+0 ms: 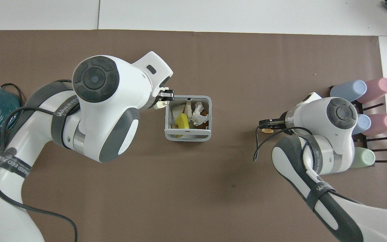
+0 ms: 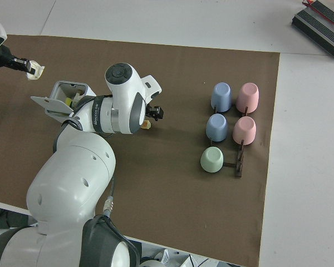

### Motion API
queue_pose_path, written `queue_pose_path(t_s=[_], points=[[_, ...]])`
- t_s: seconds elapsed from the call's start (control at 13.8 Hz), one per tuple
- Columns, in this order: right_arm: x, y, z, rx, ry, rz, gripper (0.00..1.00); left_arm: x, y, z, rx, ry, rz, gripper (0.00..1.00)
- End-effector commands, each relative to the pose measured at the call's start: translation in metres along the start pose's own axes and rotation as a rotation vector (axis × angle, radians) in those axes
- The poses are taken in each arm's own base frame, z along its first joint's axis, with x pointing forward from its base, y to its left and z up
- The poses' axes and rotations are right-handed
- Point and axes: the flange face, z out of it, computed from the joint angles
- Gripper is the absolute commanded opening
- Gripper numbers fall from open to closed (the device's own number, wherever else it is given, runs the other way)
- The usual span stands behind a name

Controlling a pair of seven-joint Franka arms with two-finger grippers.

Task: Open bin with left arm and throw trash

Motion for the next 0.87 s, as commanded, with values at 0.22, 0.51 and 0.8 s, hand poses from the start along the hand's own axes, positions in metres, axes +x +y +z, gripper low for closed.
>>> queue_pose_path(t_s=[0.22, 0.51, 0.8], points=[[-0.009, 0.003, 0.011, -0.014, -0.01, -0.023, 0.69, -0.023, 0.037, 0.009, -0.053, -0.025, -0.038, 0.81], [0.002, -0.001, 0.009, 0.001, 0.067, -0.018, 0.7, -0.022, 0.03, 0.009, -0.036, -0.049, -0.047, 1.0], [-0.002, -0.003, 0.016, 0.003, 0.056, 0.004, 0.5, -0.012, -0.023, -0.001, 0.069, -0.099, -0.074, 1.0]])
